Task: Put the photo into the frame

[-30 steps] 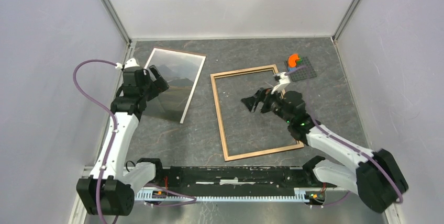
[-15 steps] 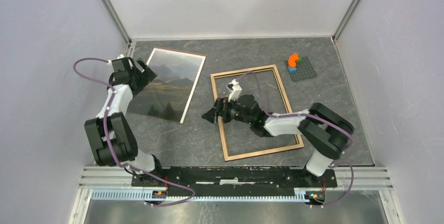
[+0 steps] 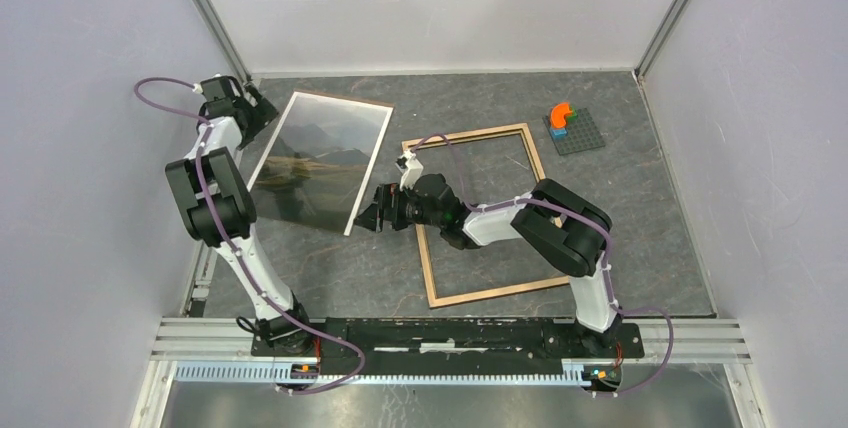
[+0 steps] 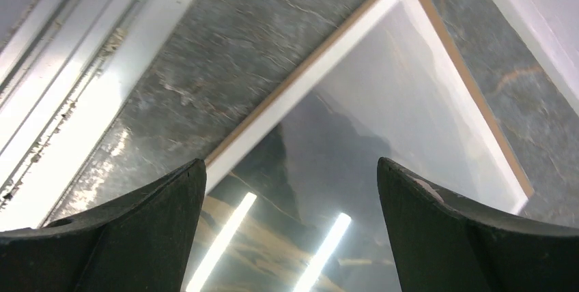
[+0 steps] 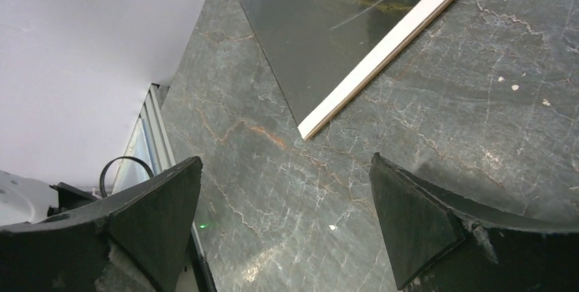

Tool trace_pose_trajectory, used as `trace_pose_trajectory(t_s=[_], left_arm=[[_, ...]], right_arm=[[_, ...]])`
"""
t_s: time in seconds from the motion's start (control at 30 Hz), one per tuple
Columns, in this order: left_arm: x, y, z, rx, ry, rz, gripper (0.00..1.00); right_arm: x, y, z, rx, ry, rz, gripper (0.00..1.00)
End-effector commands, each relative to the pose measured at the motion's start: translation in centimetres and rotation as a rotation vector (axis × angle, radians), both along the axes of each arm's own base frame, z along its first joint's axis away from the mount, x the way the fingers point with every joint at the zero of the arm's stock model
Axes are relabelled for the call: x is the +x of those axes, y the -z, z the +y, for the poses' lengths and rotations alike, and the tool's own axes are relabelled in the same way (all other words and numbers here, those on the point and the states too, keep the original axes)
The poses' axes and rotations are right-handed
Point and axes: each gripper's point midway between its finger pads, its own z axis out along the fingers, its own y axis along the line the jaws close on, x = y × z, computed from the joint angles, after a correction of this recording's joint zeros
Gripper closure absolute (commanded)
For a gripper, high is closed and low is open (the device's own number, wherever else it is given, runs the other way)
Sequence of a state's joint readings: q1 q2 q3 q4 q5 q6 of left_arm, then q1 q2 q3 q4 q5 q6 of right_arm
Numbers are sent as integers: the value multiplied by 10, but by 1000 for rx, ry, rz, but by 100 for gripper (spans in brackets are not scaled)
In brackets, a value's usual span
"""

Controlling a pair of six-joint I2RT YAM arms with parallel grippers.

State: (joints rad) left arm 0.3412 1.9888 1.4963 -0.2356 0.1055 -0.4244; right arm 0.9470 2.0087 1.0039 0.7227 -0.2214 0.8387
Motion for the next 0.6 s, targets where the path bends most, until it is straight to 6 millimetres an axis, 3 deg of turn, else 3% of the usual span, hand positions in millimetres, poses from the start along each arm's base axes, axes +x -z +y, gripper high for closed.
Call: trace_pose_trajectory(t_s=[0.0, 0.33, 0.57], left_arm=[[13, -2, 30, -25, -135, -23, 0], [3, 59, 40, -149, -286, 154, 0], [-28, 70, 35, -150, -335, 234, 0]], right_arm=[[5, -4, 12, 17, -15, -8, 2], [16, 11, 25, -1, 0, 28, 2], [22, 20, 29, -18, 29, 72, 2]])
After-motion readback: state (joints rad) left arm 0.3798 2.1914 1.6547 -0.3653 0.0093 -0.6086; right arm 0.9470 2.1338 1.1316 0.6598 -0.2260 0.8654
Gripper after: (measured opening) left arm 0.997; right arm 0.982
